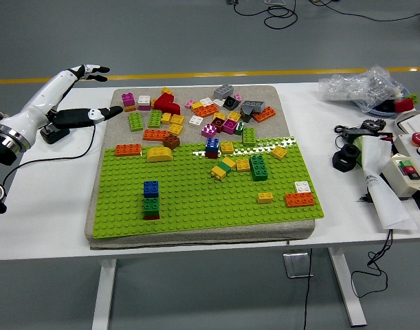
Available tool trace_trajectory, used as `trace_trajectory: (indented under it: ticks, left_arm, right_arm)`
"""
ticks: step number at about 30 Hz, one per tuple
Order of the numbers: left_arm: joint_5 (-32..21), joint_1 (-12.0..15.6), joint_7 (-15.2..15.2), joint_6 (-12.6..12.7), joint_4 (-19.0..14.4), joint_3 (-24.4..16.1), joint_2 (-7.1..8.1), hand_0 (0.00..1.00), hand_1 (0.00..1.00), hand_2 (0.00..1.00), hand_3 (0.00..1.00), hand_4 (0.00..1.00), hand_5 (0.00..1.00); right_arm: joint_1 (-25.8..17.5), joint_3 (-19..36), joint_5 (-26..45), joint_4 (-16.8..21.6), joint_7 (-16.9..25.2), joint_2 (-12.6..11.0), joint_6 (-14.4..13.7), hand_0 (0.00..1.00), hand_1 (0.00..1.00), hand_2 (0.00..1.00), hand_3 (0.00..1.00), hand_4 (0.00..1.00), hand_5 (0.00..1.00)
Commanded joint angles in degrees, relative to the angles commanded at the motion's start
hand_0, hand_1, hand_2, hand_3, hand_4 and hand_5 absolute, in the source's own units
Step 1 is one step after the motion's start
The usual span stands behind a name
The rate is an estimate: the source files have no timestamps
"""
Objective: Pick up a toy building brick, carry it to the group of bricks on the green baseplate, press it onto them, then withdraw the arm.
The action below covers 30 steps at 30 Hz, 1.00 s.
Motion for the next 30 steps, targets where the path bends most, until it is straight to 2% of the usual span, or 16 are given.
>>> trace_trajectory:
  ticks: [5, 6, 11, 12, 17, 18, 20, 23, 24, 30]
  left_arm:
    - [-4.3, -0.9, -1.6, 0.7, 2.4, -0.3, 0.23, 0.998, 0.962, 0.825, 0.893, 0.946, 0.535]
    - [-6.1, -1.4, -2.3, 1.0, 3.6, -0.4, 0.30, 0.998, 0.998, 0.879, 0.944, 0.929, 0.539]
    - [-15.6, -3.4, -4.6, 1.0, 8.5, -1.1, 0.44, 0.998, 0.998, 0.879, 0.944, 0.929, 0.539]
    - [-17.9, -3.9, -5.2, 0.9, 10.0, -1.4, 0.50, 0.998, 0.998, 0.917, 0.977, 0.905, 0.590]
    - [-28.3, -5.3, -7.3, 1.2, 14.5, -2.6, 0.70, 0.998, 0.998, 0.917, 0.977, 0.905, 0.590]
    - [-29.7, -5.4, -7.5, 1.2, 15.1, -2.8, 0.71, 0.998, 0.998, 0.944, 0.998, 0.867, 0.683]
    - [-32.9, -5.7, -8.1, 1.2, 16.8, -3.3, 0.69, 0.998, 0.998, 0.944, 0.998, 0.867, 0.683]
    - [-35.2, -5.8, -8.3, 1.3, 17.9, -3.5, 0.69, 0.998, 0.998, 0.944, 0.998, 0.867, 0.683]
    - [-35.5, -5.8, -8.3, 1.3, 18.1, -3.5, 0.69, 0.998, 0.998, 0.942, 0.998, 0.857, 0.716]
    - [-36.4, -5.4, -8.1, 2.2, 18.1, -3.8, 0.97, 0.998, 0.998, 0.929, 0.998, 0.853, 0.719]
  right_arm:
    - [0.2, 0.1, -0.8, 0.0, 0.0, 0.0, 0.1, 0.771, 0.692, 0.738, 0.760, 0.998, 0.765]
    - [0.2, 0.0, -0.8, 0.0, 0.0, 0.0, 0.0, 0.772, 0.694, 0.739, 0.761, 0.998, 0.764]
    - [0.3, -0.1, -0.8, 0.0, -0.1, 0.0, 0.0, 0.772, 0.694, 0.739, 0.761, 0.998, 0.764]
    - [0.3, -0.1, -0.8, 0.0, -0.1, 0.0, 0.1, 0.774, 0.696, 0.738, 0.761, 0.998, 0.764]
    - [0.6, -0.1, -1.2, 0.0, -0.1, -0.1, 0.2, 0.774, 0.696, 0.738, 0.761, 0.998, 0.764]
    - [0.6, -0.1, -1.3, 0.0, -0.1, -0.2, 0.2, 0.774, 0.697, 0.738, 0.761, 0.998, 0.764]
    - [0.7, -0.1, -1.3, 0.0, -0.1, -0.3, 0.2, 0.774, 0.697, 0.738, 0.761, 0.998, 0.764]
    - [0.7, -0.2, -1.1, 0.0, -0.1, -0.3, 0.2, 0.774, 0.697, 0.738, 0.761, 0.998, 0.764]
    - [0.7, -0.2, -1.1, 0.0, -0.1, -0.3, 0.2, 0.773, 0.697, 0.738, 0.761, 0.998, 0.763]
    - [0.7, -0.3, -0.5, 0.0, 0.1, -0.1, 0.1, 0.772, 0.698, 0.738, 0.761, 0.998, 0.763]
